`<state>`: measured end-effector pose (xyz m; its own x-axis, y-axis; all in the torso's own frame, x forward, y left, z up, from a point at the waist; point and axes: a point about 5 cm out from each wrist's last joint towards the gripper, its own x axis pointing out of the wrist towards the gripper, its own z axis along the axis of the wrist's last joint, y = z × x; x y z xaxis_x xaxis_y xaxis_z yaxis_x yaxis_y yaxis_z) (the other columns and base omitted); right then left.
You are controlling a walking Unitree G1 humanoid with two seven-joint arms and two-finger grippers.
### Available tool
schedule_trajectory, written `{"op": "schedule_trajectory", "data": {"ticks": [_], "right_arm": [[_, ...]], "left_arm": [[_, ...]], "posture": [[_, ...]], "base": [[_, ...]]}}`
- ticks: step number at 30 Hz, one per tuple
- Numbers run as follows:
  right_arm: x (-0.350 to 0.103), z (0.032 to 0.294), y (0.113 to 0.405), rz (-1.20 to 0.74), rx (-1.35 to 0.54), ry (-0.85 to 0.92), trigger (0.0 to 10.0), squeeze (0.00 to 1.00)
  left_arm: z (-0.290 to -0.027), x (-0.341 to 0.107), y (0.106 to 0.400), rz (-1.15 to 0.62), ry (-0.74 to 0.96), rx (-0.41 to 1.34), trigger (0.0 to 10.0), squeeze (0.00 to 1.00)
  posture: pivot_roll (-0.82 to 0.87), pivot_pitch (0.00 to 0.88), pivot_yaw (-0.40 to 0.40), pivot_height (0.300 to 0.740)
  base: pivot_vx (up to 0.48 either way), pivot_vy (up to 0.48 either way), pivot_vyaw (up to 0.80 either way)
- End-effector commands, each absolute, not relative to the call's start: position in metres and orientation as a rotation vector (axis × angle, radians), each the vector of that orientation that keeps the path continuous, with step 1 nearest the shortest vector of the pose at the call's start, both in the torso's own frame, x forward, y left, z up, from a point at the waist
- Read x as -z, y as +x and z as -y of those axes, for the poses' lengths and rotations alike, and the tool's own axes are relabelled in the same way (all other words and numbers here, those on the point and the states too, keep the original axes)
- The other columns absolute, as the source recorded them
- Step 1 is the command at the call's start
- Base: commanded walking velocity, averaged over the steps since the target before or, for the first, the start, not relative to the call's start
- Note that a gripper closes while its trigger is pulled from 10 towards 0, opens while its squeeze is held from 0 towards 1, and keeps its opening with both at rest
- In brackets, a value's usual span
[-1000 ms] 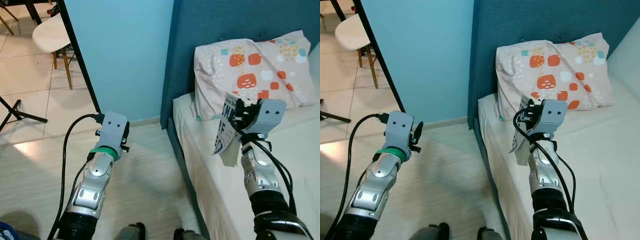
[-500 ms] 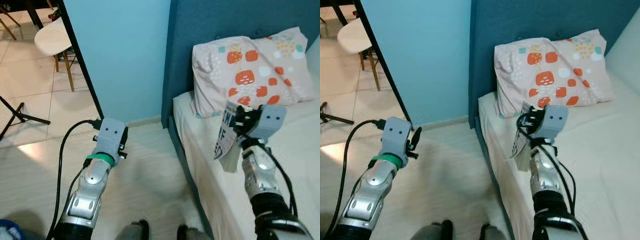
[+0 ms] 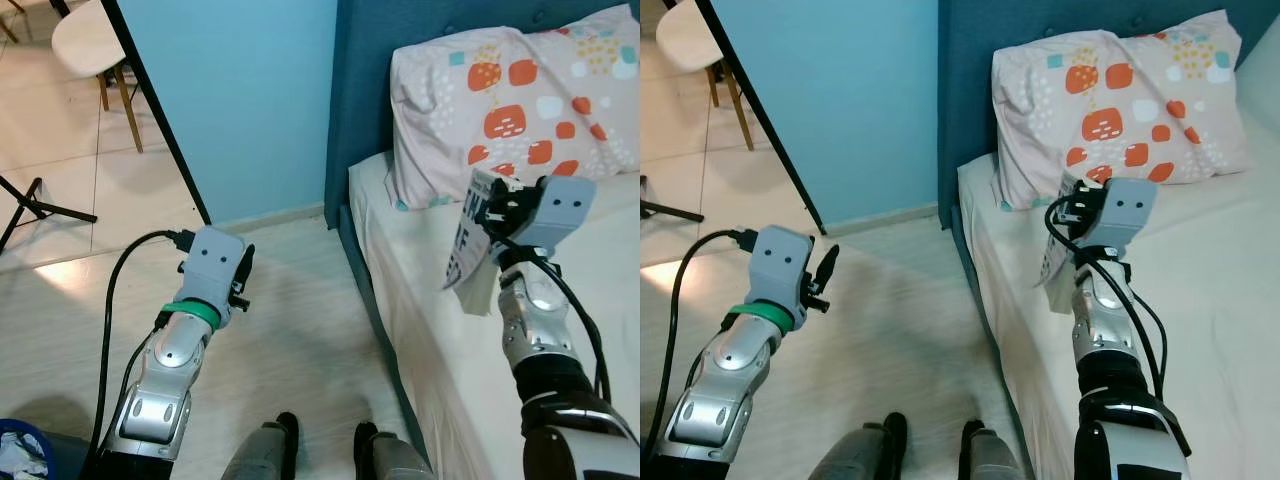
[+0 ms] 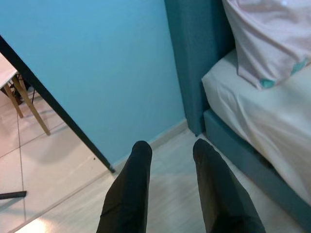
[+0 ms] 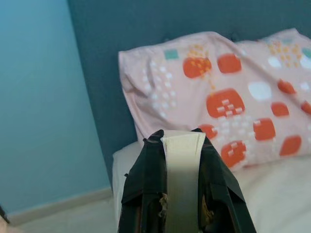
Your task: Clean up the room
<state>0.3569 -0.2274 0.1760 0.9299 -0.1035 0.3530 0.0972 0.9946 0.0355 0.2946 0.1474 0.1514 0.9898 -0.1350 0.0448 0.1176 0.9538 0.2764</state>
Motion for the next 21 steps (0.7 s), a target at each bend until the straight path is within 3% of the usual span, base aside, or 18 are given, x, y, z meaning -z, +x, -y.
{"op": "schedule_trajectory", "data": {"ticks": [1,12,21], "right_arm": [[-0.188,0.223,0.354,0.442,0.086,-0.009,10.0,0.00],[-0.215,0.235,0.344,0.582,0.137,-0.071,10.0,0.00],[-0.216,0.232,0.343,0.586,0.128,-0.070,10.0,0.00]], "left_arm": [[-0.147,-0.150,0.294,0.053,0.257,0.124,10.0,0.00],[-0.134,-0.159,0.307,0.071,0.216,0.171,10.0,0.00],[-0.135,-0.160,0.313,0.081,0.220,0.159,10.0,0.00]], "posture": [[0.08,0.223,0.062,0.730],[0.04,0.155,0.077,0.730],[0.04,0.142,0.070,0.730]], "base": [[0.000,0.000,0.00],[0.000,0.000,0.00],[0.467,0.000,0.00]]}}
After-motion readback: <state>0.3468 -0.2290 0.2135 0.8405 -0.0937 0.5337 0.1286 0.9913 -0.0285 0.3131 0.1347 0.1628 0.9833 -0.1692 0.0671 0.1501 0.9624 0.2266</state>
